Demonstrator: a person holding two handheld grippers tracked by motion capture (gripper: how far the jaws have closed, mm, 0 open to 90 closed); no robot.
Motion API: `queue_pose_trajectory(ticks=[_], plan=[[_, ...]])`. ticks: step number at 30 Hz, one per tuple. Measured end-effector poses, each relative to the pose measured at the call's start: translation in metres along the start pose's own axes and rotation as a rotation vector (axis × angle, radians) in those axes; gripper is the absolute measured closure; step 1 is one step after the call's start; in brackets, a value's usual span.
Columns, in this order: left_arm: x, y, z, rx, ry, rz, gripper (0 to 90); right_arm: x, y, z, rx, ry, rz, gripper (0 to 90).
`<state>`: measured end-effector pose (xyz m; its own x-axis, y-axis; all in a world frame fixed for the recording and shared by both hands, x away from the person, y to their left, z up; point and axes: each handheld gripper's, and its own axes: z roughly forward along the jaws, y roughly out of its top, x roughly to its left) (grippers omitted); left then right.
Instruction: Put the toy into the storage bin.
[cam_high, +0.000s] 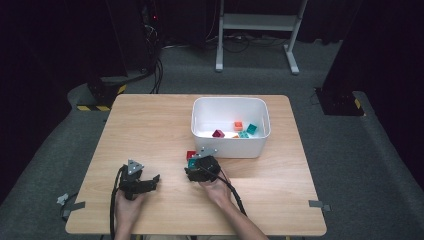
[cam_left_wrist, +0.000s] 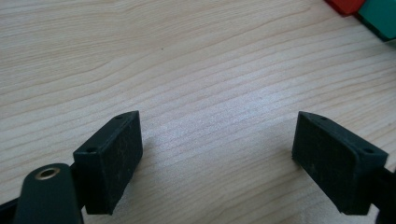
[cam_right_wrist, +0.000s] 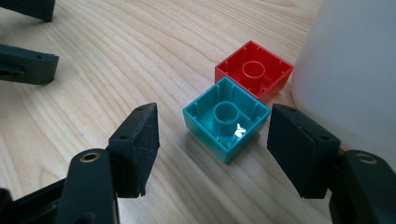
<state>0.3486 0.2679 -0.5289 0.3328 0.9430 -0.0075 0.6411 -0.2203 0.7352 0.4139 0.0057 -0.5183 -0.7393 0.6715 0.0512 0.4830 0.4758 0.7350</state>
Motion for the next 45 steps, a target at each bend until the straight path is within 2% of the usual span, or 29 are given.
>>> queue_pose_trajectory(ticks=[10,21,32,39,45], plan=[[0.0,0.0,0.0,0.001,0.0,0.001,16.2,-0.001,0.001,0.01,0.012,-0.022,0.001,37.2],[0.0,0.0,0.0,0.0,0.0,0.001,16.2,0.002,0.002,0.009,0.013,-0.052,-0.021,46.0],[0.0,0.0,0.0,0.001,0.0,0.001,16.2,0.003,0.001,0.007,0.007,-0.055,-0.029,46.9],[0.0,0.0,0.0,0.001,0.0,0.001,16.2,0.003,0.0,-0.004,-0.006,-0.04,-0.035,47.0],[0.0,0.0,0.0,0.001,0.0,0.001,16.2,-0.002,0.0,-0.024,-0.021,0.001,-0.029,47.0]])
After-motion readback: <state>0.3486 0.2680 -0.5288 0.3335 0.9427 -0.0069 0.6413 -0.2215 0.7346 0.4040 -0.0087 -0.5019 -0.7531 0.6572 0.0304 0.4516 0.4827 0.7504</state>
